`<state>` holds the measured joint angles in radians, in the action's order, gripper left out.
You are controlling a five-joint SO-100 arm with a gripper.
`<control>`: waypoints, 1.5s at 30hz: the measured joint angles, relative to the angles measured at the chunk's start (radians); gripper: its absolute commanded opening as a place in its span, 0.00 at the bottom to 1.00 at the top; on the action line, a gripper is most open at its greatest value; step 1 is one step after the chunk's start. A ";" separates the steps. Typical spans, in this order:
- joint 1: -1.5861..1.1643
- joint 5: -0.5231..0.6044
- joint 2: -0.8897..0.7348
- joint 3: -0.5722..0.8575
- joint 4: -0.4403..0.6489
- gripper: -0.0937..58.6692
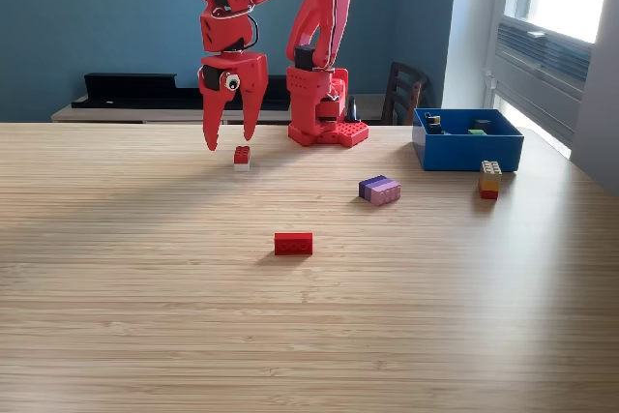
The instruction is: Grasp a lego block and put it in the bin.
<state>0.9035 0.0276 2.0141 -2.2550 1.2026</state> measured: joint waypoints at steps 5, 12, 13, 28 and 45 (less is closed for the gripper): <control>0.051 0.020 0.000 -0.049 -0.049 0.48; 0.051 0.034 0.000 -0.144 -0.141 0.51; 0.041 0.037 0.000 -0.156 -0.138 0.51; -0.074 0.077 0.003 -0.218 -0.224 0.19; -0.167 0.061 0.002 0.037 -0.052 0.00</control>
<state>0.7363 0.0890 2.0157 -2.2181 1.1505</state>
